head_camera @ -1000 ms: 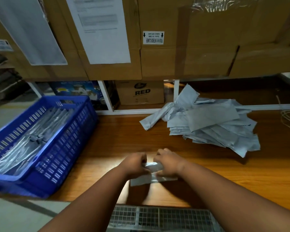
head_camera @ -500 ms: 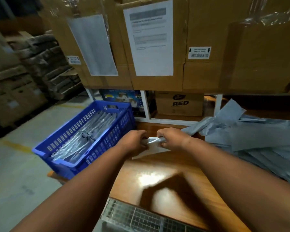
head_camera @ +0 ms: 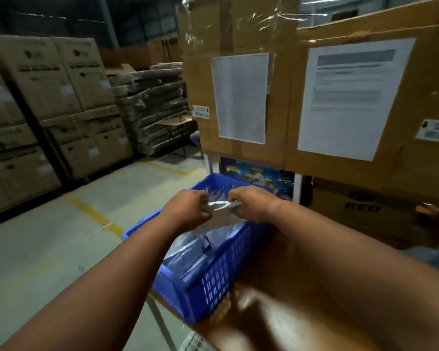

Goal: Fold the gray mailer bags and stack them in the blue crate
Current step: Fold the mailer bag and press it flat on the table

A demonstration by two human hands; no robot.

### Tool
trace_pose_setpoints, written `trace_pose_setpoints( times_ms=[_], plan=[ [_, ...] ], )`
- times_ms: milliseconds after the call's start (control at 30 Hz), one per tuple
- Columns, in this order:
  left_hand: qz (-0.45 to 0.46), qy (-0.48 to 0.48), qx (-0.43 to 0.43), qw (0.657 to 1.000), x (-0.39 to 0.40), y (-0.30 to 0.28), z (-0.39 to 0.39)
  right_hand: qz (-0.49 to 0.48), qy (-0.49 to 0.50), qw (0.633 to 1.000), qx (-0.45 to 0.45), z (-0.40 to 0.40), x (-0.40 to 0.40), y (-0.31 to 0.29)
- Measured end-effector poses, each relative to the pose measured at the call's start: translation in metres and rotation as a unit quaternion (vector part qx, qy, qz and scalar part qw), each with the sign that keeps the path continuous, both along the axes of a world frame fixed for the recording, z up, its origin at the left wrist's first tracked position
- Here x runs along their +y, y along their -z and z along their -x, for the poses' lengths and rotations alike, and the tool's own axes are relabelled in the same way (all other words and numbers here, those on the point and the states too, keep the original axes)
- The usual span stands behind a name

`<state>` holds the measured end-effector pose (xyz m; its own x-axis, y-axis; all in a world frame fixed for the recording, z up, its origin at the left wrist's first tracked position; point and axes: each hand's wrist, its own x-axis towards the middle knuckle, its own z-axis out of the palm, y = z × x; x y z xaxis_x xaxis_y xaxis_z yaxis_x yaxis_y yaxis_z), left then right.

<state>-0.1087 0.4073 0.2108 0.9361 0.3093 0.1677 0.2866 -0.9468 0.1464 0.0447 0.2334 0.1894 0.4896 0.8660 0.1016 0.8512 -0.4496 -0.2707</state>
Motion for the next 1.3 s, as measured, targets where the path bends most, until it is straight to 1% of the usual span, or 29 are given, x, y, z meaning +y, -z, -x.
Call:
trace_pose_setpoints(
  times_ms=[100,200,300,367,467,533,600,667,767,867,967,1133,1300],
  plan=[
    [0.013,-0.022,0.04,0.999,0.049,0.014,0.014,0.036,-0.038,0.999,-0.015,0.003,0.065,0.01],
    [-0.004,-0.019,0.112,0.993,0.082,0.036,0.021,0.119,-0.096,0.987,-0.045,0.006,0.116,0.033],
    [0.002,-0.017,0.191,0.981,0.1,0.062,0.019,0.197,-0.129,0.969,-0.068,0.008,0.15,0.057],
    [0.009,-0.015,0.244,0.97,0.105,0.08,0.016,0.249,-0.15,0.95,-0.111,0.008,0.171,0.076],
    [-0.018,-0.01,0.324,0.946,0.104,0.104,0.012,0.292,-0.185,0.919,-0.19,0.006,0.192,0.103],
    [-0.035,-0.01,0.356,0.934,0.106,0.117,0.01,0.306,-0.188,0.909,-0.211,0.003,0.2,0.115],
    [-0.039,-0.012,0.367,0.929,0.111,0.129,0.009,0.329,-0.191,0.904,-0.197,0.0,0.207,0.125],
    [-0.048,-0.011,0.354,0.934,0.117,0.135,0.01,0.36,-0.194,0.897,-0.167,-0.001,0.214,0.132],
    [-0.048,-0.021,0.339,0.939,0.127,0.141,0.009,0.38,-0.192,0.893,-0.143,-0.002,0.222,0.13],
    [-0.04,-0.036,0.376,0.925,0.131,0.14,0.005,0.393,-0.204,0.879,-0.174,0.0,0.233,0.13],
    [-0.034,-0.042,0.406,0.912,0.131,0.137,0.0,0.391,-0.224,0.859,-0.241,0.008,0.241,0.141],
    [-0.029,-0.04,0.431,0.901,0.133,0.133,-0.004,0.34,-0.213,0.877,-0.264,0.006,0.247,0.157],
    [-0.051,-0.033,0.395,0.917,0.139,0.134,-0.004,0.327,-0.19,0.896,-0.233,0.006,0.249,0.161]
  ],
)
